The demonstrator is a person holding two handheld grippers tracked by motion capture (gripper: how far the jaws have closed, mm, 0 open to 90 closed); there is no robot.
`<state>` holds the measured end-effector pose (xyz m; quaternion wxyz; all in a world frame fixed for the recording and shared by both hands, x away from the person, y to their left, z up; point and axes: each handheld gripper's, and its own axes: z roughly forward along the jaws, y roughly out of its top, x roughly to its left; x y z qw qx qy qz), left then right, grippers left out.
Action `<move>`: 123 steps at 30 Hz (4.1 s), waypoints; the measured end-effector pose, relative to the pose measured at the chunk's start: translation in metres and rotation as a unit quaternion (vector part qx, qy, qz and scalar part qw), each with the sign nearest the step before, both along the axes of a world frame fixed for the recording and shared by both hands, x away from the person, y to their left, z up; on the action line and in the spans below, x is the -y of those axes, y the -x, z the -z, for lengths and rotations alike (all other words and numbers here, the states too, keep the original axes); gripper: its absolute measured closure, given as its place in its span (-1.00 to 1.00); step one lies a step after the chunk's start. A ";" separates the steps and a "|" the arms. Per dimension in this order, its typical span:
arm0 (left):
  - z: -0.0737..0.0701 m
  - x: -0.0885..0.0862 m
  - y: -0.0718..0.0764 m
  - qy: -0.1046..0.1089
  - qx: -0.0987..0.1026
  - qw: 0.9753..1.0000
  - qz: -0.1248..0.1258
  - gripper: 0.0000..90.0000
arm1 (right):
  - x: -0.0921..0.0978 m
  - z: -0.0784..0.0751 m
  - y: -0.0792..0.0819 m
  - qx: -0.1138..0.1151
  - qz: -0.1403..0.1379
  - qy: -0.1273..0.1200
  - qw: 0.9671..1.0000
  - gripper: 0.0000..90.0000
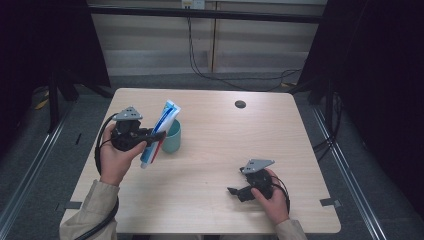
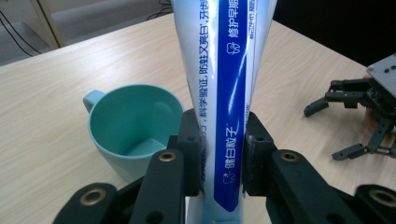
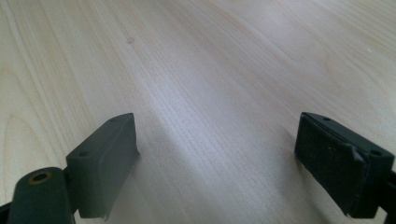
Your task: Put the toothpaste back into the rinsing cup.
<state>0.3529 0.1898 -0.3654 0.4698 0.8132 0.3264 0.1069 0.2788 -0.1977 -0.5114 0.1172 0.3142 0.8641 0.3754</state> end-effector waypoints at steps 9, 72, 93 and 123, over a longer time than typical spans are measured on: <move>-0.005 0.000 -0.003 0.020 0.008 1.000 -0.021 0.64 | 0.000 0.000 0.000 0.000 0.000 0.000 1.000 -0.72; -0.028 0.018 -0.022 0.087 0.079 0.990 -0.081 0.64 | 0.000 0.000 0.000 0.001 -0.001 0.000 1.000 -0.72; -0.033 0.031 -0.036 0.093 0.090 0.987 -0.093 0.64 | 0.000 0.000 0.000 0.000 0.000 0.000 1.000 -0.72; -0.024 0.038 -0.060 0.097 0.099 0.985 -0.101 0.64 | 0.000 0.000 0.000 0.000 0.000 0.000 1.000 -0.72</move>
